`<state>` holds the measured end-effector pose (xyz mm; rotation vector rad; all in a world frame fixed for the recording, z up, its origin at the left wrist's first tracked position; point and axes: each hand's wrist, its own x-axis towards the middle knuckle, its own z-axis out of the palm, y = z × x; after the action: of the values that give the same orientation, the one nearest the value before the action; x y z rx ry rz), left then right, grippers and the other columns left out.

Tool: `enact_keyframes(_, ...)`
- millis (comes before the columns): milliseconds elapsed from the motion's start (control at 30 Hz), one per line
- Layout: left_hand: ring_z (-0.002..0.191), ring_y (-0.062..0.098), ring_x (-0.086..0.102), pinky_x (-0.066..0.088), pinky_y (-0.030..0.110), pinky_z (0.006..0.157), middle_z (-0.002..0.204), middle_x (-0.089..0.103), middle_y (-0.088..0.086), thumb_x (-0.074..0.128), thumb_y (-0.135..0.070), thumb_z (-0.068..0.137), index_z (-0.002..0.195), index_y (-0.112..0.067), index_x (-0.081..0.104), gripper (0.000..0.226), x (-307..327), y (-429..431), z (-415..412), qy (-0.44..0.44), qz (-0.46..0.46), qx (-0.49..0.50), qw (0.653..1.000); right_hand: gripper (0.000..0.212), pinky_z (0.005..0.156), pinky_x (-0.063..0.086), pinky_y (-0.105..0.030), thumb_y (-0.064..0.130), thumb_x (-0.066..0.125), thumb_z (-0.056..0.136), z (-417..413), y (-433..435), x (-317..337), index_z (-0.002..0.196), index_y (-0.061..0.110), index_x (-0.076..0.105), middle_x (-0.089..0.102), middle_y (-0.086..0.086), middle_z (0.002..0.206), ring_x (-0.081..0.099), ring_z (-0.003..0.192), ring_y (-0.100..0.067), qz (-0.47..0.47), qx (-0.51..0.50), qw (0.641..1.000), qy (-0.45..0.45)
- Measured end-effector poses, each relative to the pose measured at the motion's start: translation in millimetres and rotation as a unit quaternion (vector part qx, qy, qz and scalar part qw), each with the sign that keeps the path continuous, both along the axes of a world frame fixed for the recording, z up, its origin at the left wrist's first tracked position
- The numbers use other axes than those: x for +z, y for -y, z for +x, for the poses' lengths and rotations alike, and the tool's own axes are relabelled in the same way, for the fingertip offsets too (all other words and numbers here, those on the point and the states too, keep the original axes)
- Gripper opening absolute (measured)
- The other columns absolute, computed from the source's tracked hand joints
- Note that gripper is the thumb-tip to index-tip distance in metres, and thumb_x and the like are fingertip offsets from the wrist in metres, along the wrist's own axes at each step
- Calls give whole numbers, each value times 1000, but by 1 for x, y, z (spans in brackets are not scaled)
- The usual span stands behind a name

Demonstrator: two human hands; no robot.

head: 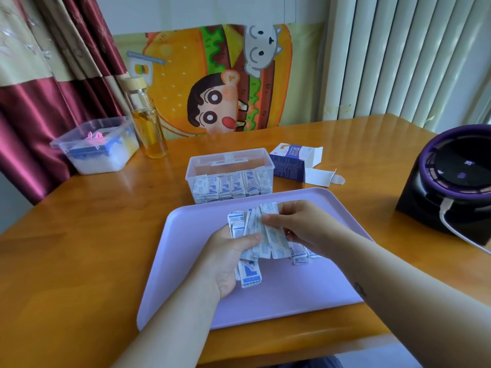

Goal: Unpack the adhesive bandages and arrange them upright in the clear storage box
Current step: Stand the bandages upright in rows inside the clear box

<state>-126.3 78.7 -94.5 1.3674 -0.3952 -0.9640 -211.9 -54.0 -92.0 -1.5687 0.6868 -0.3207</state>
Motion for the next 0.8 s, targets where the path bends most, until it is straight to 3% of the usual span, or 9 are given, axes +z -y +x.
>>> enact_keyframes(133,85,27,69,55,37,75,98,72,15,58,0,87,103,-8,66,19,0,-4,5,-23,-20,9,999,35,92,47,-56,23,73,79,8,2,-2,93,-8,66,69,-23,100,62,103,-40,-36,-26,999,1)
enact_keyframes(233,71,19,70,56,31,65,90,73,11,49,-4,93,101,-7,65,19,2,-12,13,-74,-42,35,996,10,84,55,-40,17,68,84,14,4,-4,87,8,70,72,-11,96,67,98,-29,-9,-40,999,23)
enact_keyframes(300,67,15,70,56,26,53,84,73,8,44,-5,96,102,-6,64,21,4,-19,23,-122,-57,67,989,5,76,55,-33,14,67,85,20,1,-2,90,11,68,70,-11,99,67,93,-26,5,-45,998,38)
enact_keyframes(367,68,13,69,53,22,48,82,73,4,43,-6,97,104,-8,64,22,5,-26,32,-139,-60,102,983,12,70,55,-29,16,69,83,28,-5,-2,94,12,66,69,-15,102,67,84,-25,-13,-50,998,29)
enact_keyframes(467,76,14,65,48,26,56,90,70,4,48,-6,95,113,-11,62,23,5,-34,41,-111,-48,134,984,29,51,41,-13,24,72,81,40,-19,1,107,15,62,66,-7,99,57,65,-7,-64,-42,997,-17)
enact_keyframes(567,74,17,63,45,28,57,92,68,5,54,-6,92,115,-12,62,24,4,-36,43,-98,-36,146,984,52,69,42,-21,34,70,82,48,-25,-4,128,17,52,58,-4,117,59,92,-13,-159,-58,984,-56)
enact_keyframes(633,64,17,66,48,26,51,82,69,4,55,-6,91,107,-13,64,19,5,-36,42,-96,-30,137,985,50,74,41,-25,41,65,85,49,-29,0,128,18,54,58,-2,120,56,98,-14,-163,-76,983,-31)
enact_keyframes(700,54,16,68,50,24,42,70,72,4,55,-4,91,98,-13,65,15,6,-34,37,-98,-34,115,988,42,67,41,-21,45,63,84,49,-33,6,115,16,62,65,0,107,57,84,-10,-132,-33,991,-4)
enact_keyframes(800,61,20,71,53,29,44,77,74,9,54,-2,90,102,-10,65,18,6,-30,31,-97,-42,87,991,29,54,37,-16,35,71,80,49,-39,10,95,10,67,64,2,77,52,62,-8,-116,21,993,-8)
